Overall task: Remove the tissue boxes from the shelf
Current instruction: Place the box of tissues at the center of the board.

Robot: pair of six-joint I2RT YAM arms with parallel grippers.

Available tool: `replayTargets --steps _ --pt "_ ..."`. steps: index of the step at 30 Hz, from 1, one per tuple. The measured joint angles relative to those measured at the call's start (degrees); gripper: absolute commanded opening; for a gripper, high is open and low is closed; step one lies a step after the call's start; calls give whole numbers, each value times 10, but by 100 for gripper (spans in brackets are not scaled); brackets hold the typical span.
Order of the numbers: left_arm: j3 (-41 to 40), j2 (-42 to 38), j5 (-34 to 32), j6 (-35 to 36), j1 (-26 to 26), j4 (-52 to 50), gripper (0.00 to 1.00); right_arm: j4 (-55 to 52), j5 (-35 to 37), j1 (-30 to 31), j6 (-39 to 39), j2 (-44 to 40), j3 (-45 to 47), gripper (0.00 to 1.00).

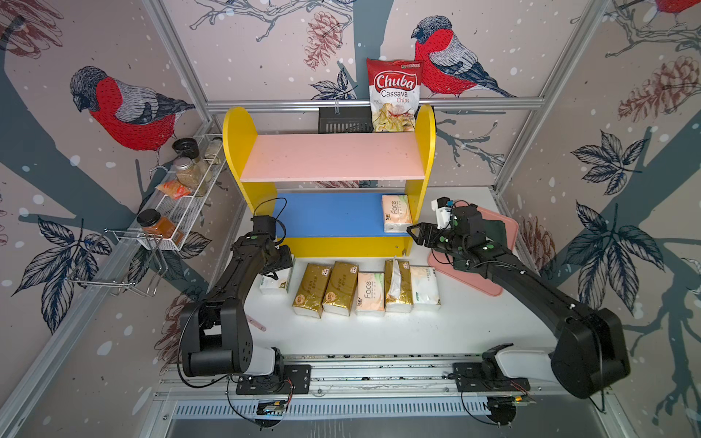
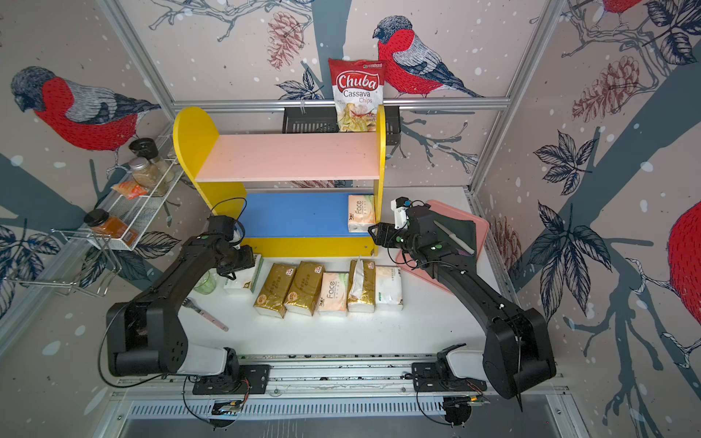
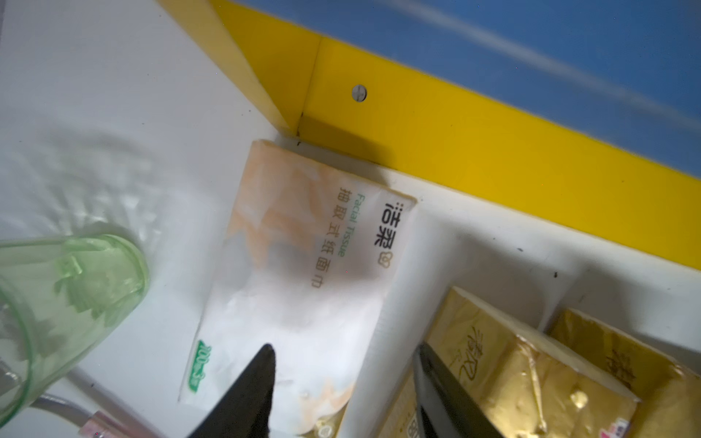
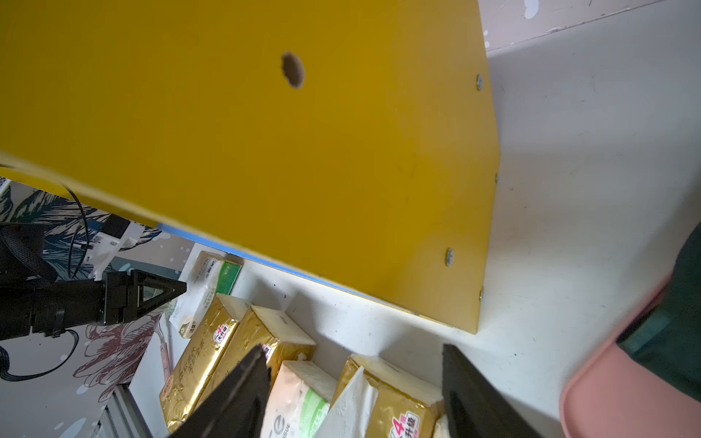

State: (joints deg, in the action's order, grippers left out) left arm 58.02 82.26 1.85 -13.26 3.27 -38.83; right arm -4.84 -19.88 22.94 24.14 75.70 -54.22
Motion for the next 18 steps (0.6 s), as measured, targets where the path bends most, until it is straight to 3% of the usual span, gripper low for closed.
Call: replayTargets --steps 13,18 --pt "-49 21 19 -16 -4 89 55 0 0 0 0 8 -1 73" --pt "-57 -1 18 -20 -7 87 63 0 0 1 0 9 -1 73"
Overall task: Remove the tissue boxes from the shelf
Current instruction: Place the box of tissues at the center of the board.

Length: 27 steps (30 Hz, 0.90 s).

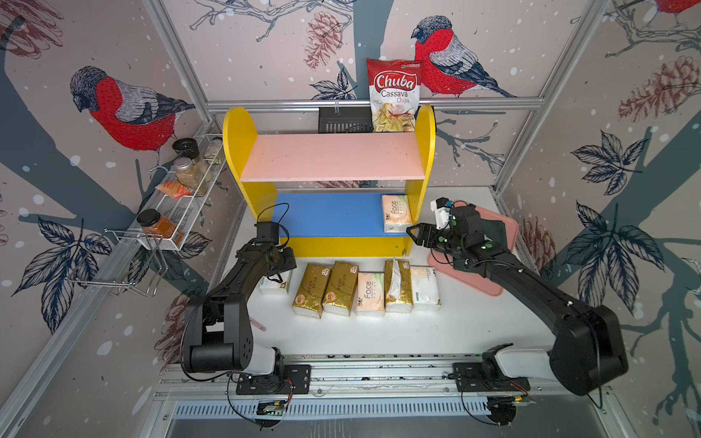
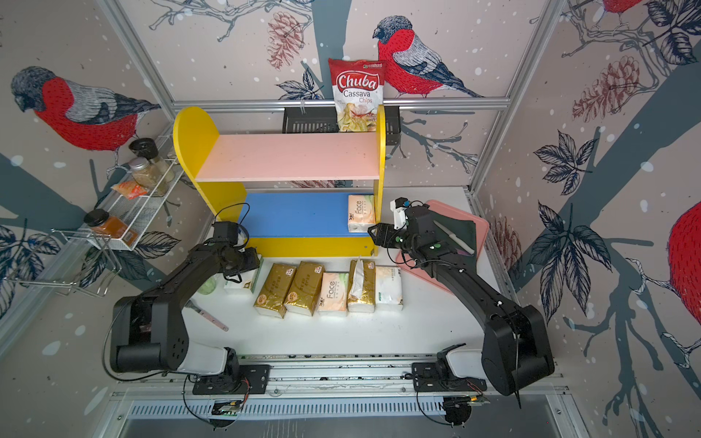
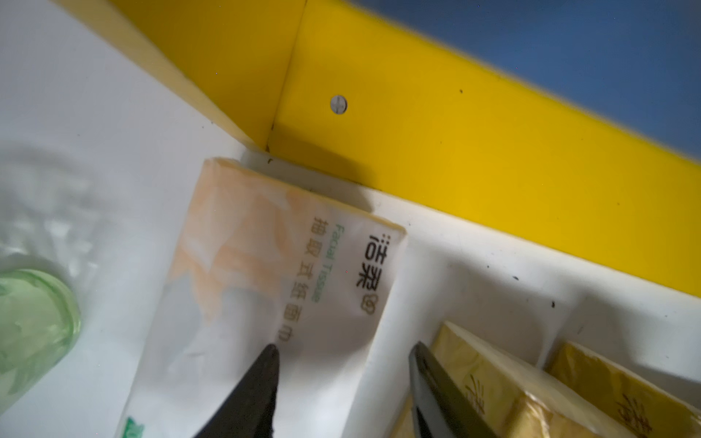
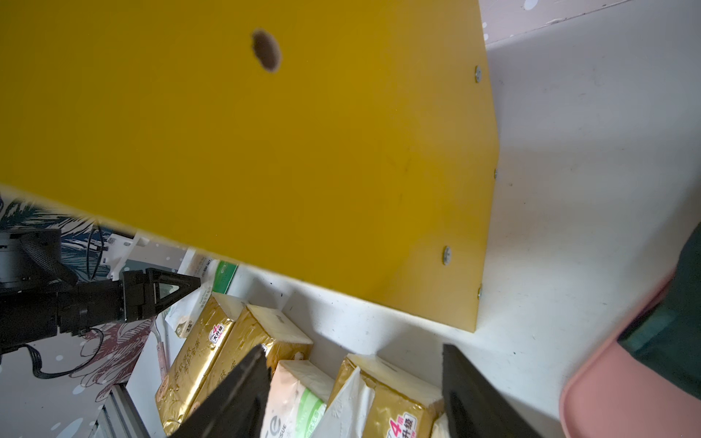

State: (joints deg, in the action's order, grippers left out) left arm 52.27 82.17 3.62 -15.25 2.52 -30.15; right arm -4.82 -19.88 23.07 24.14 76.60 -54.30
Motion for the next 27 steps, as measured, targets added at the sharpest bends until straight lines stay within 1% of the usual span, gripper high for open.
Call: replayTargets --steps 5,10,15,19,21,27 --pt "30 -23 -24 -9 5 -18 74 0 0 1 0 2 0 73" --pt "40 -24 -58 -11 16 -28 75 0 0 1 0 2 0 74" --pt "18 -35 -71 -14 39 -24 75 0 0 1 0 -3 0 74" --pt "5 -42 -66 -14 66 -12 76 0 0 0 0 -4 1 74" --pt "2 -38 -52 -14 78 -1 75 0 0 -2 0 -4 1 74" --pt "-1 0 -8 -12 85 29 74 0 0 -2 0 -3 1 74"
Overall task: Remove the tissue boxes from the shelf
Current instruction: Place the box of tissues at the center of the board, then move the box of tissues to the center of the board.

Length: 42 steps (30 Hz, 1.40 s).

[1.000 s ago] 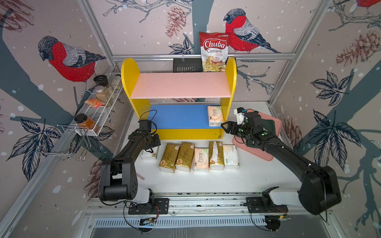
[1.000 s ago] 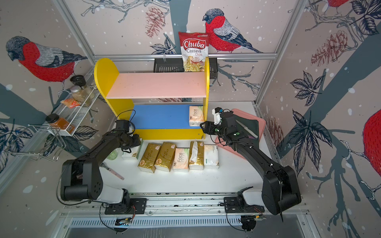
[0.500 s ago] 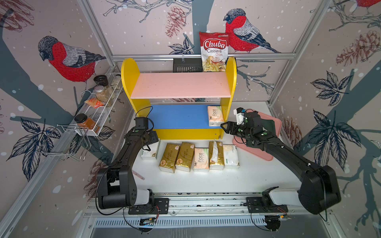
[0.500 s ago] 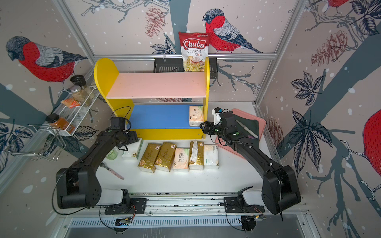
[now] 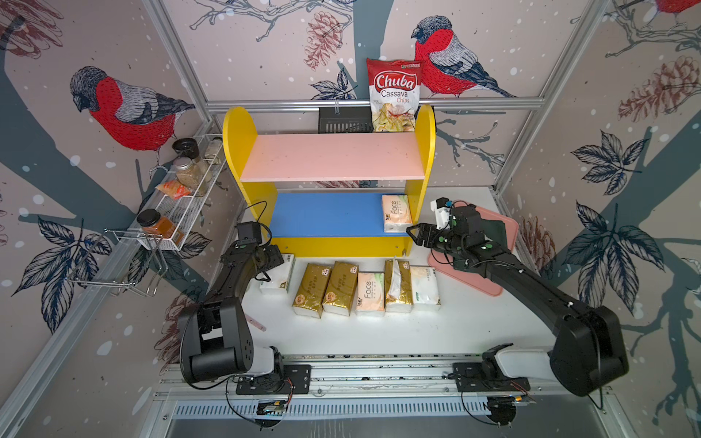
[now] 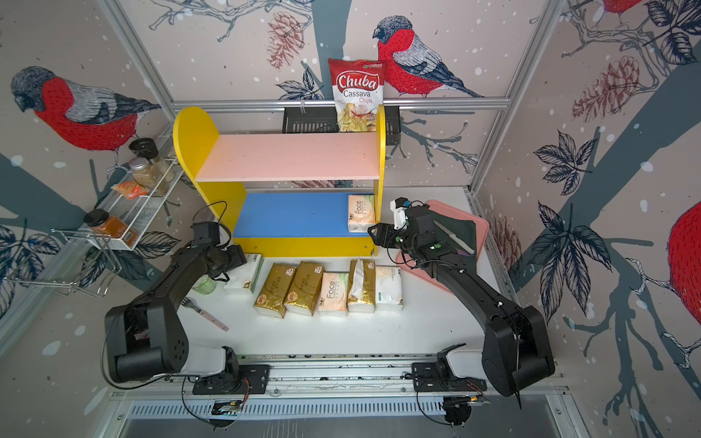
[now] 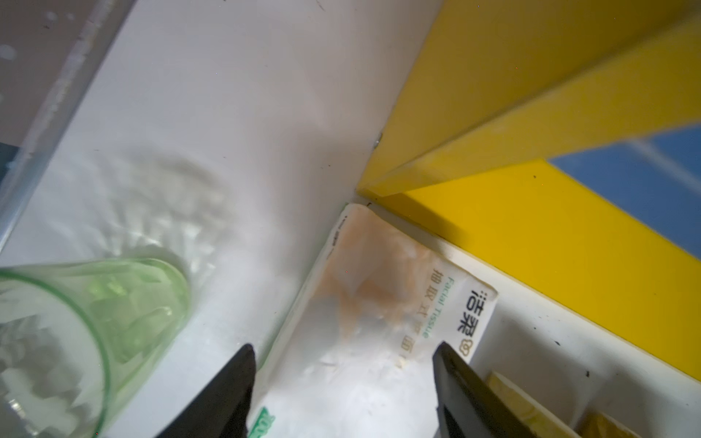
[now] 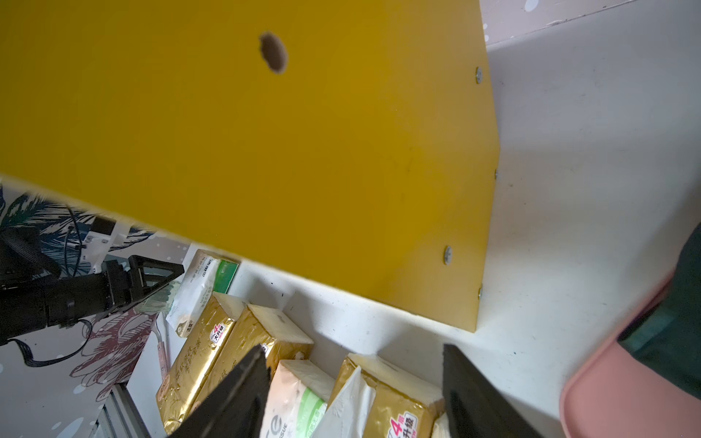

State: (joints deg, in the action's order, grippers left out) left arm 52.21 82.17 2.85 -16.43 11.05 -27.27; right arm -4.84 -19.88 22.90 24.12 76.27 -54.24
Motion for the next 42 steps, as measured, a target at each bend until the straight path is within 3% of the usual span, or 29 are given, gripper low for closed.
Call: replayTargets --steps 12,20,30,42 --pt "-13 40 35 4 1 42 71 -2 0 -4 0 -2 0 74" --pt "-62 -3 61 -3 -34 58 71 -2 0 -3 0 -1 -1 74" --pt "-64 -9 64 -15 -53 60 72 -3 7 11 0 1 -7 74" --pt "-42 -80 63 -14 -53 44 72 -77 182 150 -42 -20 -62 74"
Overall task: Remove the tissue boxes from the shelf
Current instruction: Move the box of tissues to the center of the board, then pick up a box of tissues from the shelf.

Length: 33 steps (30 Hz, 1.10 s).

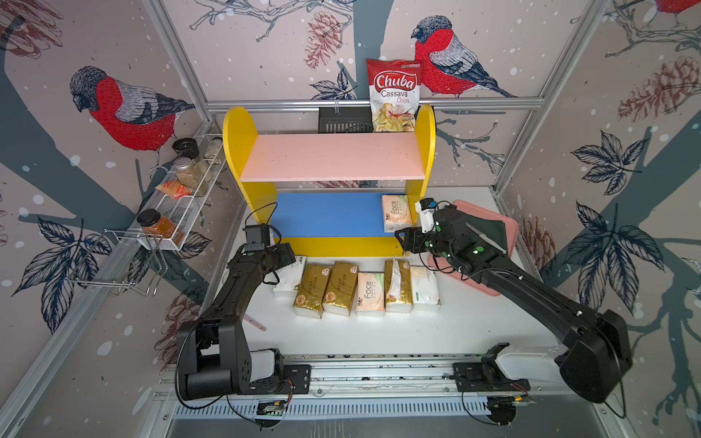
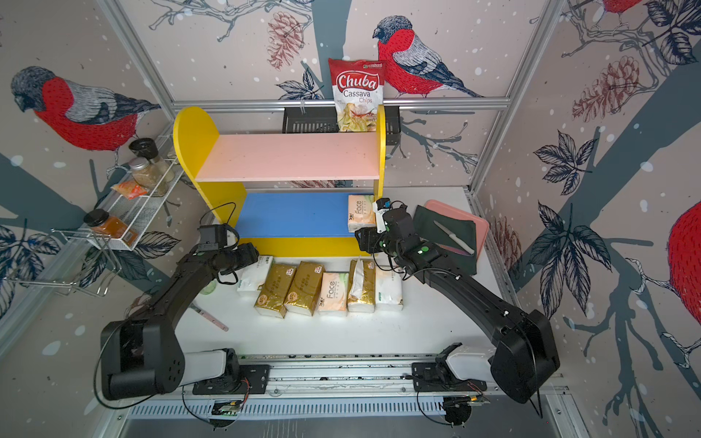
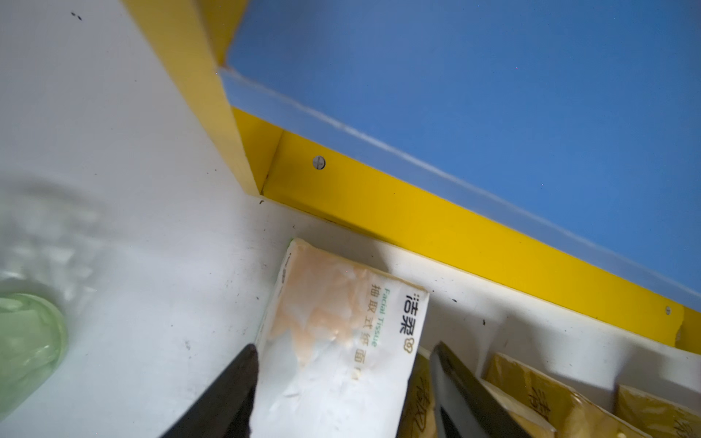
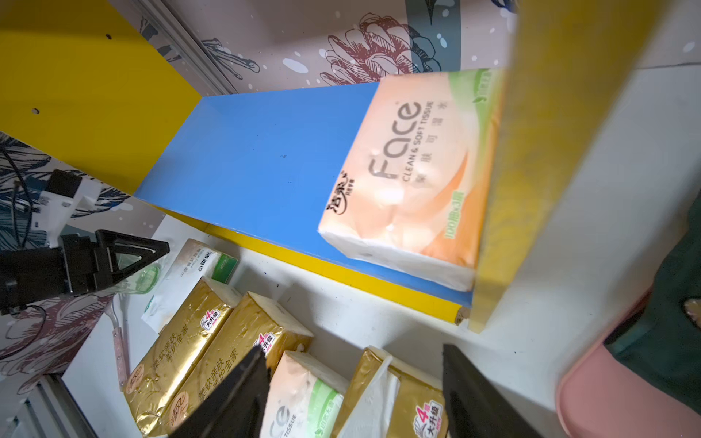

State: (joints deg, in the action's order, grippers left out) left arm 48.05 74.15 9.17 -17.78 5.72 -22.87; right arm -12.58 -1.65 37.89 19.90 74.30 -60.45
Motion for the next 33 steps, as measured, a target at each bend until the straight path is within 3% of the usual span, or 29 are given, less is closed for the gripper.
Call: replayTargets --steps 11,16,23,33 --pt "7 -66 21 -14 -7 -57 73 -60 112 90 -35 118 -145 74" --pt "7 -85 31 -17 -7 -71 73 -102 158 105 -57 189 -241 74" --pt "2 -88 47 -19 -9 -76 73 -186 275 127 -81 303 -374 74" --pt "-8 -92 55 -30 -9 -77 73 -249 341 125 -93 367 -405 71"
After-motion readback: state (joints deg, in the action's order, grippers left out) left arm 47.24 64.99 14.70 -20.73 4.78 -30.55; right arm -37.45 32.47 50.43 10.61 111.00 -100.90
